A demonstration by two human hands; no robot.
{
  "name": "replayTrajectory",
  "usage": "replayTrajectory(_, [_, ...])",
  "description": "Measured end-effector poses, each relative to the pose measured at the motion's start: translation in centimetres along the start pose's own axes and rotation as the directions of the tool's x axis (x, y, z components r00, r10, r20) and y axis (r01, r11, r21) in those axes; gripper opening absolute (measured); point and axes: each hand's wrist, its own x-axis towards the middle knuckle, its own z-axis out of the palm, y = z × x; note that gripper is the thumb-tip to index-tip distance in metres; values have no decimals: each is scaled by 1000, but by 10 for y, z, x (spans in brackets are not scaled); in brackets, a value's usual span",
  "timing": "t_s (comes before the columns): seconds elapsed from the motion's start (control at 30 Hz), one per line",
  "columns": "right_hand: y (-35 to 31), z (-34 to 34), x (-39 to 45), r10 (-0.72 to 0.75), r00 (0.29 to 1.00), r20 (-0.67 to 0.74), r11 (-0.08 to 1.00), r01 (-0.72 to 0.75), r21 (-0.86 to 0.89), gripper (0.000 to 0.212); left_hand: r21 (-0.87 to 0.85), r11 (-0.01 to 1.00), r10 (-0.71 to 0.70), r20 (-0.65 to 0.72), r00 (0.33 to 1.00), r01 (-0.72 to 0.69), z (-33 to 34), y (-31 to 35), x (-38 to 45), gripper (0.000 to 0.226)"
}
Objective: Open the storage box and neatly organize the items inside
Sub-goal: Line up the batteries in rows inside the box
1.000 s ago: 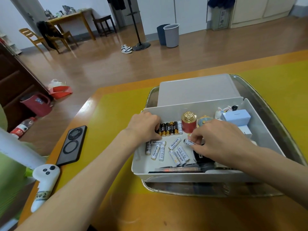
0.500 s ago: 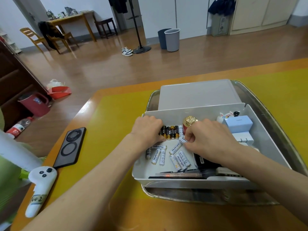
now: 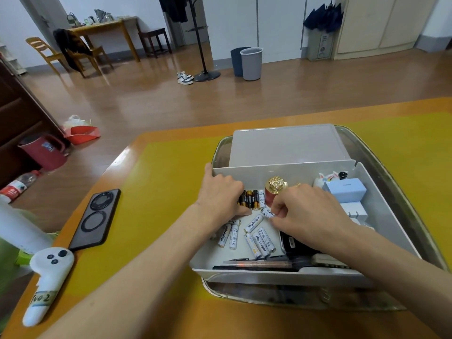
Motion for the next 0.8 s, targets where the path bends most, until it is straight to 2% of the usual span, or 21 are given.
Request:
replayTrajectory(0.3, [6,1,2,26,1000,2,1000,-26,5,17,-72,997,-10,85,996,16,-8,-5,2,50])
replayTrajectory(0.37, [8,1,3,45,999,8,999,-45,20,16,-96,995,19,91,996,-10,-15,-15,-2,37])
replayTrajectory(0.5, [8,1,3,47,999,11,999,-47,12,14,-209,963,200,142,969,-168,-18,-22,-19,7])
replayTrajectory(0.53, [7,1,3,43,999,10,999,-43,10,14,-219,958,225,163,961,-187,-17,-20,-24,6])
replayTrajectory(0.63, [4,2,1,24,1000,11,1000,-24,7,13,-155,966,235,212,949,-205,-11,-16,-33,32])
replayTrajectory(0.8, [-1,4,-3,12,1000,5,999,-12,37,13,-137,971,215,156,964,-194,-8,-11,-36,17])
